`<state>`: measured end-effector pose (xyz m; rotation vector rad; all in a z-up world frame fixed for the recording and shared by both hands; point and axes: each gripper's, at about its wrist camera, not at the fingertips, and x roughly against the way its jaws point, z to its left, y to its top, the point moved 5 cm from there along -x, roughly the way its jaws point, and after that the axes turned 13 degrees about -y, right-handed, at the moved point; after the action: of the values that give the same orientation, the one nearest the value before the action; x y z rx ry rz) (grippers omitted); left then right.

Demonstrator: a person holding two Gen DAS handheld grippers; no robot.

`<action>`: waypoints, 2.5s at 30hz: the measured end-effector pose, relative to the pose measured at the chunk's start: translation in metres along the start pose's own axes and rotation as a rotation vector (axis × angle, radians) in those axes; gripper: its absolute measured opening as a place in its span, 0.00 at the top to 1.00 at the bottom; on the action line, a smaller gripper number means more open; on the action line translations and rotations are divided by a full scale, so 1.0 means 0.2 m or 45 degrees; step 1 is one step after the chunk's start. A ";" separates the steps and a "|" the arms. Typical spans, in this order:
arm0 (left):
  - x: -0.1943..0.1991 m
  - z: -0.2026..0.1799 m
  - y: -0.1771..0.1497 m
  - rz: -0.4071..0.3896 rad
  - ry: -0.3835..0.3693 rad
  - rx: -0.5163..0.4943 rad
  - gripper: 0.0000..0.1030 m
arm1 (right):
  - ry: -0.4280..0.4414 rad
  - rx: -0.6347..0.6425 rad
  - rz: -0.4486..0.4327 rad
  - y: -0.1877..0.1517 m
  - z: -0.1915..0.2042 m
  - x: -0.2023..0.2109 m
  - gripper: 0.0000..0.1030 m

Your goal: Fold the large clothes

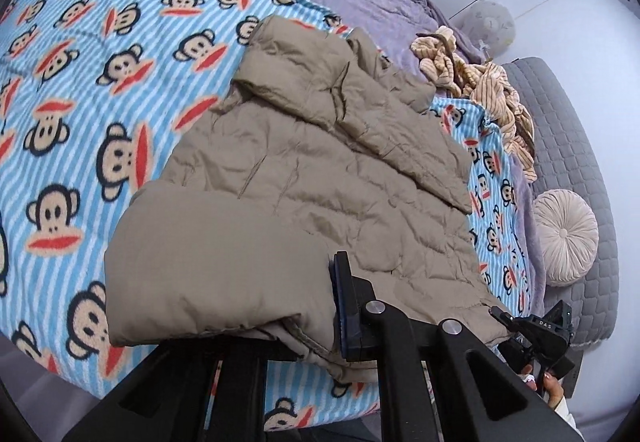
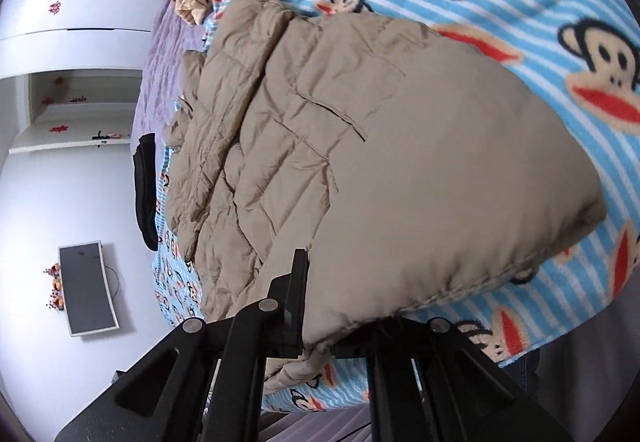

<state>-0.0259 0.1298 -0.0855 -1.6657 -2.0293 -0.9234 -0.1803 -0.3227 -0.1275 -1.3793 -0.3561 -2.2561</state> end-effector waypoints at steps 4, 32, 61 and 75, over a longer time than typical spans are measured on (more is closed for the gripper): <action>0.01 -0.10 0.17 -0.082 0.011 -0.020 0.87 | 0.019 0.109 -0.036 0.09 0.15 0.08 0.91; -1.00 0.20 1.46 -0.172 0.409 -0.069 0.87 | -0.260 0.666 -0.115 1.31 1.30 -0.68 0.91; -1.10 -0.10 1.33 -0.153 0.440 -0.493 0.36 | -0.110 0.965 -0.171 1.15 1.36 -0.63 0.78; -1.34 0.11 1.51 -0.159 0.589 -0.456 0.35 | -0.284 1.120 -0.129 1.18 1.41 -1.12 0.89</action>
<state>0.3324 -0.0223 -0.1957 -1.3224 -1.7343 -1.6231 0.2446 -0.3414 -0.2015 -1.1130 -1.3221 -1.6424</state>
